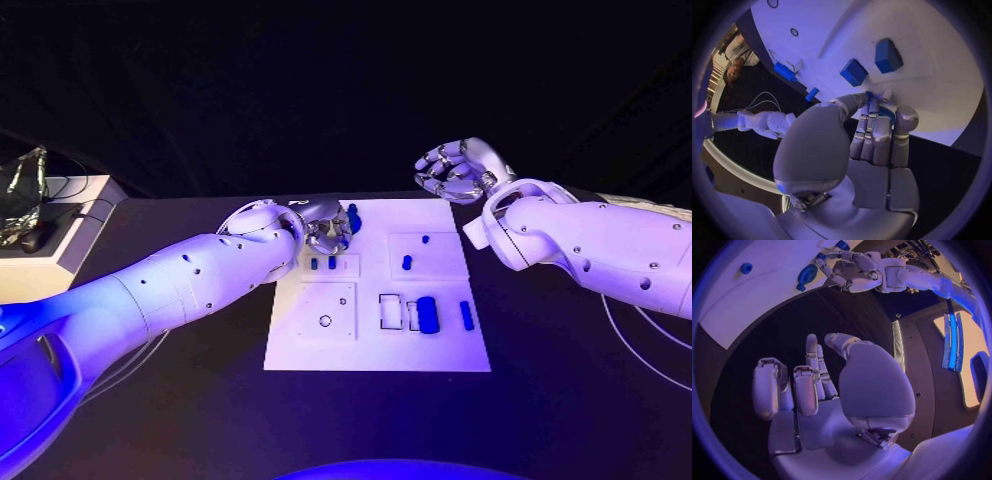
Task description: Assemble the parts on the task board
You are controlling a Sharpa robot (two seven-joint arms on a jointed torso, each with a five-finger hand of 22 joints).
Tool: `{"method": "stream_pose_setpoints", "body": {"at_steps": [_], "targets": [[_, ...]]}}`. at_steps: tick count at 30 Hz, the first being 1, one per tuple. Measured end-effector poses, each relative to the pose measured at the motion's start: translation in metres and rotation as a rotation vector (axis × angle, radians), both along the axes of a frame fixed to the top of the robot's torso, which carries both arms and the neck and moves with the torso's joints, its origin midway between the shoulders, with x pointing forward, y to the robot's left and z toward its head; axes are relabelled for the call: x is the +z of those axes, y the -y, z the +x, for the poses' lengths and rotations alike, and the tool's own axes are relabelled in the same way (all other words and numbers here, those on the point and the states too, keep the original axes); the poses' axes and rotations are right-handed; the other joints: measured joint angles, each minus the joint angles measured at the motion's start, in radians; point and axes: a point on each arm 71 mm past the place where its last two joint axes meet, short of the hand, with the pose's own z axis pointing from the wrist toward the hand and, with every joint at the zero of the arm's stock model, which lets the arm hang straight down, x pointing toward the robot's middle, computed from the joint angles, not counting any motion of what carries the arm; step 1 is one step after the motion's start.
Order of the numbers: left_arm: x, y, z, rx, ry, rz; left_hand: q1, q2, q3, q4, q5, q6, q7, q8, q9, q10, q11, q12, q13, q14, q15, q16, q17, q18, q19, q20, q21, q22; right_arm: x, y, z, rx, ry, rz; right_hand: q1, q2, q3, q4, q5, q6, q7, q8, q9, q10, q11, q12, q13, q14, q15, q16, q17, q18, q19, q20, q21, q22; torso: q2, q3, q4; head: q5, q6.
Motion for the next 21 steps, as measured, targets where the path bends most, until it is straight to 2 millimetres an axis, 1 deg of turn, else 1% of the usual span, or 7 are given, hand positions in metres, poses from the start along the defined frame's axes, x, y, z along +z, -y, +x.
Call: {"method": "stream_pose_setpoints", "body": {"at_steps": [1, 2, 8, 9, 13, 14, 21], "targets": [[0.0000, -0.0001, 0.0000, 0.000, 0.000, -0.001, 0.002, 0.002, 0.004, -0.004, 0.000, 0.001, -0.001, 0.000, 0.001, 0.001, 0.001, -0.007, -0.001, 0.000, 0.000, 0.000, -0.006, 0.000, 0.000, 0.000, 0.000, -0.001, 0.0000, 0.0000, 0.0000, 0.000, 0.000, 0.000, 0.000, 0.000, 0.000, 0.000, 0.000, 0.000, 0.000, 0.000, 0.000, 0.000, 0.000, 0.000, 0.000, 0.000, 0.000, 0.000, 0.000, 0.000, 0.000, 0.000, 0.000, 0.000, 0.000, 0.0000, 0.0000, 0.000, 0.000], [0.0000, -0.0004, 0.0000, -0.001, -0.001, -0.003, 0.010, 0.006, 0.011, -0.011, 0.000, 0.007, 0.004, 0.000, 0.003, 0.012, 0.000, -0.020, -0.005, 0.000, 0.000, 0.000, -0.011, 0.000, 0.000, 0.000, 0.000, -0.002, 0.0000, 0.0000, 0.0000, 0.000, 0.000, 0.000, 0.000, 0.000, 0.000, 0.000, 0.000, 0.000, 0.000, 0.000, 0.000, 0.001, 0.001, 0.000, 0.000, 0.000, 0.000, 0.000, 0.000, 0.000, 0.000, 0.000, 0.000, 0.000, 0.000, 0.0000, 0.0000, 0.000, 0.000], [-0.0004, -0.0010, -0.0003, -0.004, -0.001, -0.013, 0.011, 0.005, 0.023, -0.023, 0.000, 0.027, 0.002, 0.000, 0.009, 0.049, -0.003, -0.059, -0.009, 0.004, -0.004, 0.000, -0.011, 0.000, 0.000, 0.000, 0.013, 0.012, 0.0000, -0.0003, -0.0002, 0.001, 0.000, 0.000, 0.000, 0.000, 0.000, 0.000, 0.000, 0.000, 0.000, 0.000, 0.000, 0.005, -0.002, -0.005, -0.002, 0.000, 0.000, 0.000, 0.000, 0.000, 0.000, 0.000, 0.007, 0.000, 0.000, -0.0001, 0.0011, 0.000, 0.001], [-0.0005, -0.0012, -0.0003, -0.005, -0.001, -0.016, 0.011, 0.005, 0.025, -0.025, 0.000, 0.033, 0.001, 0.000, 0.009, 0.059, -0.002, -0.066, -0.009, 0.006, -0.001, 0.000, -0.011, 0.000, 0.000, 0.000, 0.013, 0.014, 0.0001, -0.0004, -0.0003, 0.001, 0.000, 0.001, 0.000, 0.000, 0.000, 0.000, 0.000, 0.000, 0.000, 0.000, 0.000, 0.005, -0.002, -0.005, -0.002, 0.000, 0.000, 0.000, 0.000, 0.000, 0.000, 0.000, 0.007, 0.000, 0.000, -0.0003, 0.0011, 0.000, 0.001], [-0.0008, -0.0020, -0.0006, -0.006, 0.002, -0.024, 0.011, 0.005, 0.026, -0.026, 0.000, 0.037, 0.005, 0.000, 0.012, 0.069, -0.002, -0.075, -0.009, 0.007, 0.000, 0.000, -0.009, 0.000, 0.004, -0.004, 0.021, 0.020, 0.0001, -0.0005, -0.0004, 0.002, 0.000, 0.001, 0.000, 0.000, 0.000, 0.000, 0.000, 0.000, 0.000, 0.000, 0.000, 0.005, -0.002, -0.005, -0.002, 0.000, 0.000, 0.000, 0.000, 0.000, 0.000, 0.000, 0.007, 0.000, 0.001, -0.0006, 0.0009, 0.001, 0.001], [-0.0008, -0.0025, -0.0007, -0.005, 0.004, -0.028, 0.011, 0.005, 0.026, -0.026, 0.000, 0.041, 0.002, 0.000, 0.012, 0.075, -0.003, -0.080, -0.009, 0.011, -0.004, 0.000, -0.009, 0.000, 0.005, -0.005, 0.021, 0.021, 0.0001, -0.0005, -0.0004, 0.002, 0.000, 0.001, 0.000, 0.000, 0.000, 0.000, 0.000, 0.000, 0.000, 0.000, 0.000, 0.005, -0.002, -0.005, -0.002, 0.000, 0.000, 0.000, 0.000, 0.000, 0.000, 0.000, 0.007, 0.000, 0.001, -0.0006, 0.0007, 0.002, 0.002], [0.0014, -0.0057, -0.0011, -0.003, 0.019, -0.061, 0.011, 0.005, 0.026, -0.026, 0.000, 0.041, 0.002, 0.000, 0.013, 0.076, -0.002, -0.086, -0.009, 0.011, -0.004, 0.000, -0.009, 0.000, 0.005, -0.005, 0.024, 0.024, 0.0001, -0.0011, -0.0004, 0.003, 0.000, 0.001, 0.000, 0.000, 0.000, 0.000, 0.000, -0.001, -0.001, 0.000, 0.000, 0.006, -0.001, -0.005, -0.002, 0.000, 0.000, 0.000, 0.000, 0.000, 0.000, 0.000, 0.007, 0.000, 0.001, -0.0012, -0.0002, 0.001, 0.003]]}}
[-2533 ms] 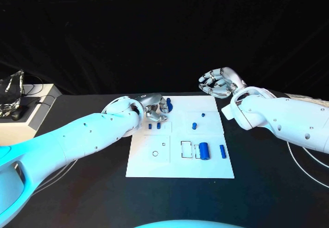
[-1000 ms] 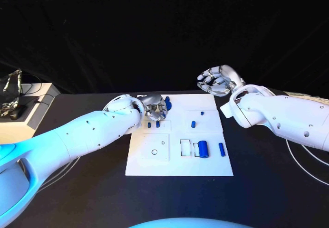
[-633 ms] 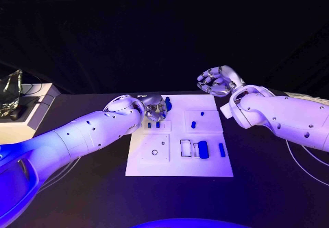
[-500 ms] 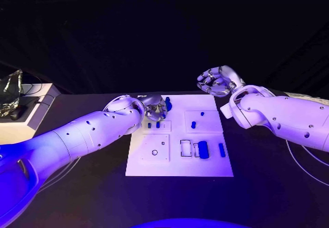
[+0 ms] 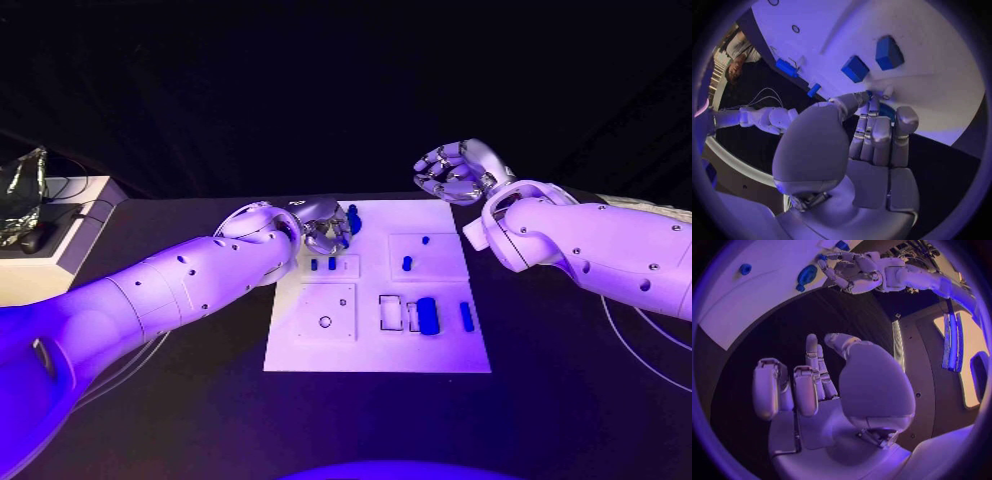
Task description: Assemble the parts on the task board
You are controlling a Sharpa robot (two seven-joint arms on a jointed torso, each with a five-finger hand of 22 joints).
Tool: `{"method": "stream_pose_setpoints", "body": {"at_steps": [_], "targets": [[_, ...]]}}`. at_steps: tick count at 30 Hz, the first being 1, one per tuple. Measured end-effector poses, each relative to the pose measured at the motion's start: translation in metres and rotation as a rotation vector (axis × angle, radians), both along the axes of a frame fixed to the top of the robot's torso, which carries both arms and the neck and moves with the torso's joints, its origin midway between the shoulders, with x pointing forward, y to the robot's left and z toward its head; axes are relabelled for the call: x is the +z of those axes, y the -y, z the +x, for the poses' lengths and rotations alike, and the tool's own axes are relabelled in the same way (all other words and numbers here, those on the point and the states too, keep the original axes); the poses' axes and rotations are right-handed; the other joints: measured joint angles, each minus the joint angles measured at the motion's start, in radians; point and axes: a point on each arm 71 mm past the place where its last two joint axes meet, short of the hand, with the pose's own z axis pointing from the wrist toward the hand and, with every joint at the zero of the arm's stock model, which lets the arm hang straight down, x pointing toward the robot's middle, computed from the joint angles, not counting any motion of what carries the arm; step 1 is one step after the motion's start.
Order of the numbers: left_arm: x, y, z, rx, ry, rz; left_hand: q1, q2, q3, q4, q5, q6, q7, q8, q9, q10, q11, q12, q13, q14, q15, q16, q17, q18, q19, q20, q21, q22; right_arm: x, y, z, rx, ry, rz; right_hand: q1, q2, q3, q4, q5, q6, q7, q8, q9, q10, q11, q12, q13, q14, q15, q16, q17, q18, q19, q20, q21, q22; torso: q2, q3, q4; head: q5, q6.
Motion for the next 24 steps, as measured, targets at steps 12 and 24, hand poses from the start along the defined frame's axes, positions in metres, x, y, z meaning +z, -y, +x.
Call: {"method": "stream_pose_setpoints", "body": {"at_steps": [12, 24], "targets": [[0.018, -0.012, -0.005, 0.013, 0.012, -0.111, -0.005, 0.004, 0.000, 0.000, 0.000, 0.004, 0.004, 0.000, 0.001, 0.002, 0.002, -0.009, 0.000, 0.002, 0.002, 0.000, 0.001, 0.000, 0.000, 0.000, 0.000, 0.002, 0.000, 0.001, 0.000, -0.001, 0.000, 0.000, 0.000, 0.000, 0.000, 0.000, 0.000, 0.000, 0.000, 0.000, 0.000, 0.000, 0.000, 0.000, -0.002, 0.000, 0.000, 0.000, 0.000, 0.000, 0.000, 0.000, 0.000, 0.000, -0.002, -0.0006, 0.0028, -0.006, 0.000], [0.025, -0.032, -0.005, 0.041, 0.001, -0.127, -0.005, 0.004, 0.003, -0.003, 0.000, 0.004, 0.004, -0.004, 0.003, 0.003, 0.004, -0.017, -0.002, 0.003, 0.004, 0.000, -0.008, 0.000, 0.000, 0.000, 0.000, 0.000, 0.000, 0.004, 0.000, -0.007, 0.000, -0.002, 0.000, 0.000, 0.000, 0.000, 0.000, 0.000, 0.000, 0.000, 0.000, 0.001, 0.001, 0.000, -0.002, 0.000, 0.000, 0.000, 0.000, 0.000, 0.000, 0.000, 0.000, 0.000, -0.002, -0.0012, 0.0041, -0.003, 0.001]]}}
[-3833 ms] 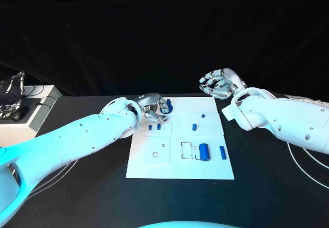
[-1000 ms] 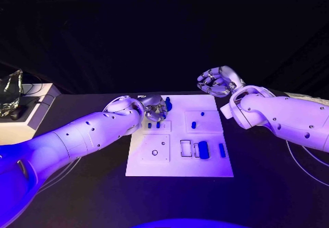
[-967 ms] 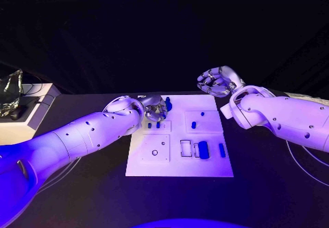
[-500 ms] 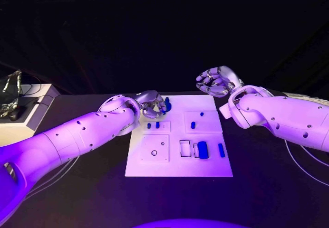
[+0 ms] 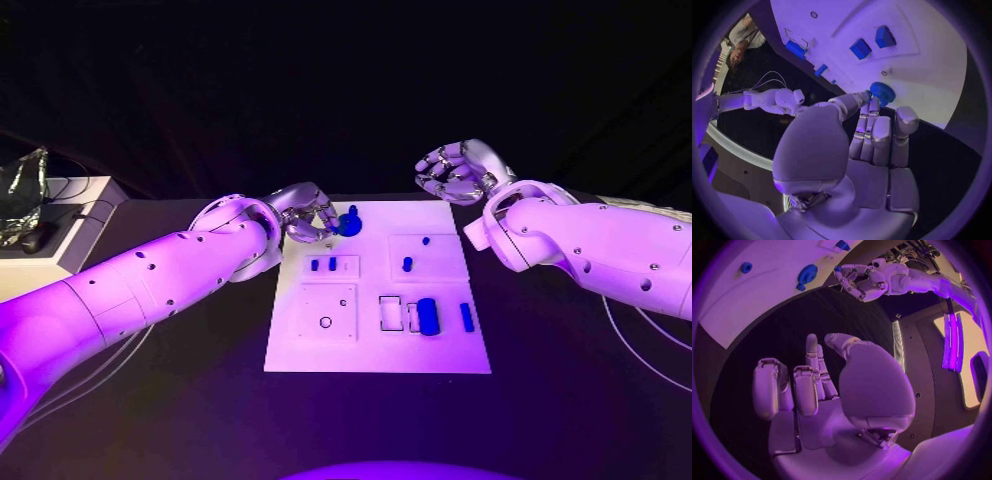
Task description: Assemble the parts on the task board
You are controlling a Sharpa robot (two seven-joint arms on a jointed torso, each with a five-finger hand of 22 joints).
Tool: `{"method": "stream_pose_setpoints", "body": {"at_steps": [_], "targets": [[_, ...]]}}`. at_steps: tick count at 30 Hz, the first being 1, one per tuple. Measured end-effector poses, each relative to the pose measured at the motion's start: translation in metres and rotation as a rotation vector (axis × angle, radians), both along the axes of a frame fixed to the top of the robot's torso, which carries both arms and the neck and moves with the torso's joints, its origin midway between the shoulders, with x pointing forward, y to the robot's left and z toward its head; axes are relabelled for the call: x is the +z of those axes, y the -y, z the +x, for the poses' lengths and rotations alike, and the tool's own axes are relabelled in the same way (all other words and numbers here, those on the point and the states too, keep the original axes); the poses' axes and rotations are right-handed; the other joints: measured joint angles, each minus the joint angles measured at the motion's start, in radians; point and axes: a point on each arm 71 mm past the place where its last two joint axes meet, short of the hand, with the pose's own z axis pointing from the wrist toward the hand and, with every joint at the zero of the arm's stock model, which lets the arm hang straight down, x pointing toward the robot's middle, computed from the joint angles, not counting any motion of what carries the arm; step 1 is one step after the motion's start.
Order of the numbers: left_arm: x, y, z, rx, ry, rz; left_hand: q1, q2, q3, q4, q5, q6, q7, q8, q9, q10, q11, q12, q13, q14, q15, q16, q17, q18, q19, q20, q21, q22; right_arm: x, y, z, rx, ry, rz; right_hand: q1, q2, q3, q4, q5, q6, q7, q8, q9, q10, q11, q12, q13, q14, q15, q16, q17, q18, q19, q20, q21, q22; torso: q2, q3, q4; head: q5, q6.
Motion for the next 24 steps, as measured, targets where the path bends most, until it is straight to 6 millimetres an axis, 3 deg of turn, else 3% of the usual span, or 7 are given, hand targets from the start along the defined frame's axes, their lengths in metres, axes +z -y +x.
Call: {"method": "stream_pose_setpoints", "body": {"at_steps": [10, 24], "targets": [[-0.0038, -0.0056, 0.0026, 0.018, -0.001, 0.030, 0.000, 0.000, 0.000, 0.000, 0.000, 0.000, 0.000, 0.000, 0.000, 0.000, 0.000, -0.004, 0.000, 0.000, 0.000, 0.000, 0.000, 0.000, 0.000, 0.000, 0.000, 0.000, -0.0001, -0.0004, -0.0001, 0.001, 0.000, 0.000, 0.000, 0.000, 0.000, 0.000, 0.000, 0.000, 0.000, 0.000, 0.000, 0.000, 0.000, 0.000, -0.002, 0.000, 0.000, 0.000, 0.000, 0.000, 0.000, 0.000, 0.000, 0.000, 0.002, 0.0012, -0.0023, 0.005, 0.005], [-0.0080, -0.0083, 0.0036, 0.025, -0.014, 0.069, 0.000, 0.000, 0.003, -0.003, 0.000, 0.000, 0.000, 0.000, 0.000, 0.004, -0.004, -0.009, 0.000, 0.000, 0.000, 0.000, -0.005, 0.000, 0.000, 0.000, 0.000, 0.000, -0.0001, 0.0005, -0.0004, 0.000, -0.001, 0.000, 0.000, 0.000, 0.000, 0.000, 0.000, 0.000, 0.000, 0.000, 0.000, 0.001, 0.001, 0.000, -0.002, 0.000, 0.000, 0.000, 0.000, 0.000, 0.000, 0.000, 0.000, 0.000, 0.004, 0.0017, -0.0043, 0.010, -0.003]]}}
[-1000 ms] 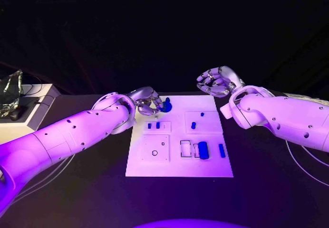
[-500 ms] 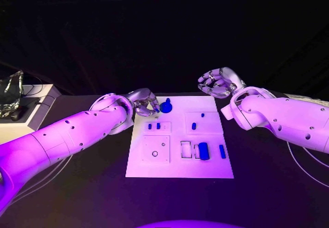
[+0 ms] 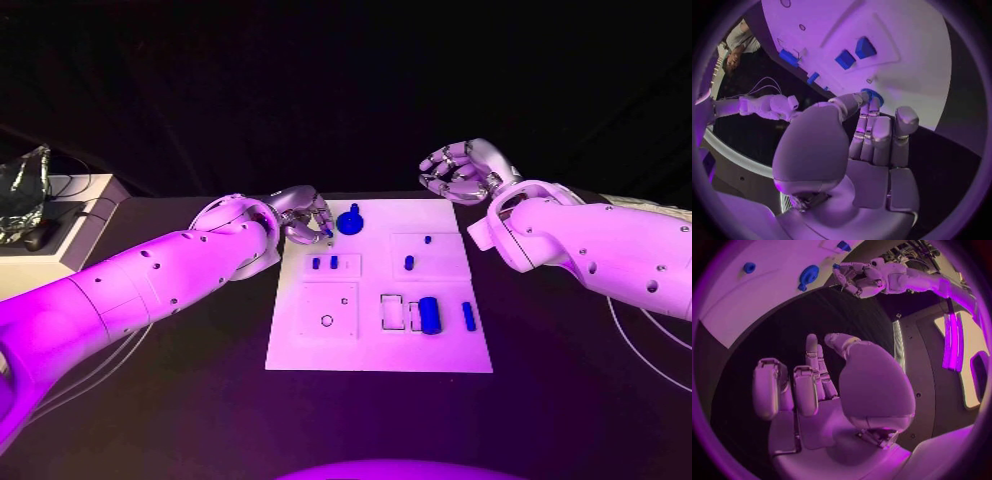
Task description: Assemble the parts on the task board
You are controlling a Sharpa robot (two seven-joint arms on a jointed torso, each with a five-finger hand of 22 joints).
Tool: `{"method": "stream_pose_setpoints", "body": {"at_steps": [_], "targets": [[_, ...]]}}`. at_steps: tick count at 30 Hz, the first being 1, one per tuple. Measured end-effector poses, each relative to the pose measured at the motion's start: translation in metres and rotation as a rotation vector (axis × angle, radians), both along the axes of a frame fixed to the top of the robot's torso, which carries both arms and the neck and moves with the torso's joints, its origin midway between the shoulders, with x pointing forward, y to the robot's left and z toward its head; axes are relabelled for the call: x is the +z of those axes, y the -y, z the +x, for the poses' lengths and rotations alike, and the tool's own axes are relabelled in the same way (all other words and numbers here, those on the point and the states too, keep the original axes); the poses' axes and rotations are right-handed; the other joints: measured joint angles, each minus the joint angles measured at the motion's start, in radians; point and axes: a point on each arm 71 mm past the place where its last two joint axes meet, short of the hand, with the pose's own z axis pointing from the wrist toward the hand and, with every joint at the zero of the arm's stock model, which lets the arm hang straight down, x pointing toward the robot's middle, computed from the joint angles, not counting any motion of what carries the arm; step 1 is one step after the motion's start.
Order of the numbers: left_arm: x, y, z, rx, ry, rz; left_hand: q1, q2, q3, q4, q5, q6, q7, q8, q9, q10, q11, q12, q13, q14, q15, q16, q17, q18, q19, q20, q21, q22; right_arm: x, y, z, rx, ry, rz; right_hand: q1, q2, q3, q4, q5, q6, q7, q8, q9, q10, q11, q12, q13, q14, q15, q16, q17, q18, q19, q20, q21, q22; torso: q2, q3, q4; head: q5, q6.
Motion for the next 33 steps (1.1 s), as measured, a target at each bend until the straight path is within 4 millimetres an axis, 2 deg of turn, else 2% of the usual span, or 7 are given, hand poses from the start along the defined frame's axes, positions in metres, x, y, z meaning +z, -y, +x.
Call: {"method": "stream_pose_setpoints", "body": {"at_steps": [33], "targets": [[-0.0027, -0.0005, -0.0027, -0.014, -0.045, 0.025, 0.000, 0.000, 0.000, 0.000, 0.000, 0.007, 0.000, 0.000, 0.000, 0.007, 0.000, -0.005, 0.000, 0.000, 0.000, 0.000, -0.005, 0.000, 0.000, 0.000, 0.000, 0.000, 0.0000, 0.0004, 0.0000, -0.001, 0.000, 0.000, 0.000, 0.000, 0.000, 0.000, 0.000, 0.000, 0.000, 0.000, 0.000, 0.000, 0.000, 0.000, 0.000, 0.000, 0.000, 0.000, 0.000, 0.000, 0.000, 0.000, 0.000, 0.001, -0.001, 0.0001, 0.0008, 0.003, -0.008]]}}
